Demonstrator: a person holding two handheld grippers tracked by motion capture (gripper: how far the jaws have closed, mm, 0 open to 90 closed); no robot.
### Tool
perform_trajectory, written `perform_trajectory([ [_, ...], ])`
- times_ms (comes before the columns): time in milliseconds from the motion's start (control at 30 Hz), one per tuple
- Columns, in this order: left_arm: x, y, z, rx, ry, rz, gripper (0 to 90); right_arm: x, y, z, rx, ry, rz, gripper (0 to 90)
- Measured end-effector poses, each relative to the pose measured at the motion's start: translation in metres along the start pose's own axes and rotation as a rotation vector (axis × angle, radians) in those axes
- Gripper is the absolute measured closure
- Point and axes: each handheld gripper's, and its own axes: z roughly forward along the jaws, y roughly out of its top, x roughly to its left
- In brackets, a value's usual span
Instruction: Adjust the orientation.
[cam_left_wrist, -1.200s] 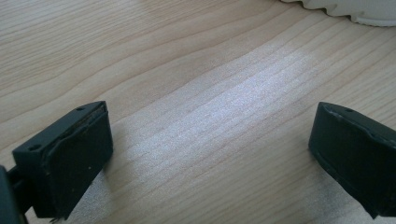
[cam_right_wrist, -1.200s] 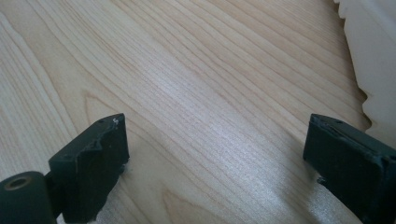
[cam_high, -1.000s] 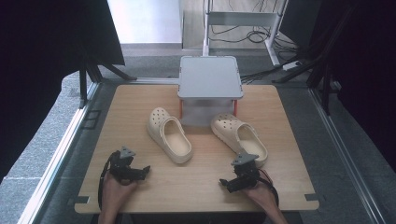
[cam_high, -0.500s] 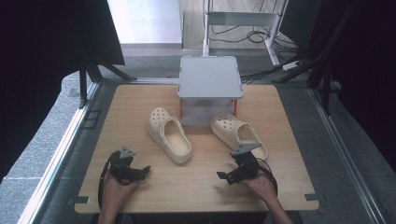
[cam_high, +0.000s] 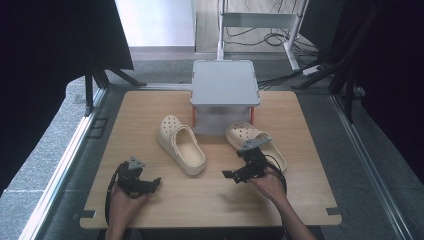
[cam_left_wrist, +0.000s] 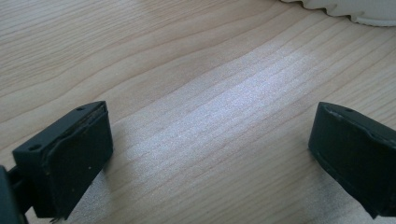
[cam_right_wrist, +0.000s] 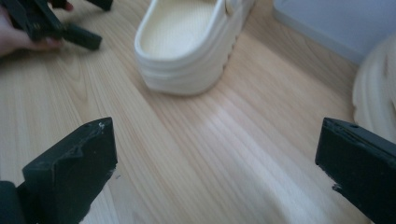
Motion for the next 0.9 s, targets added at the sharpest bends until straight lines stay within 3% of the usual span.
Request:
perform_trajectory([
  [300, 0.0, 0.0, 0.0, 0.0, 0.0, 0.003, 0.0, -0.004, 0.036, 0.025, -0.019, 0.019, -0.01, 0.0],
  [533, 0.0, 0.0, 0.0, 0.0, 0.0, 0.003, 0.0, -0.009, 0.058, 0.039, -0.03, 0.061, 0.005, 0.0],
  [700, 0.0, 0.0, 0.0, 0.0, 0.0, 0.003, 0.0, -0.014, 0.071, 0.049, -0.074, 0.112, 0.024, 0.0],
  [900, 0.0, 0.0, 0.0, 0.0, 0.0, 0.0, 0.0, -0.02, 0.079, 0.065, -0.027, 0.114, 0.057, 0.0],
])
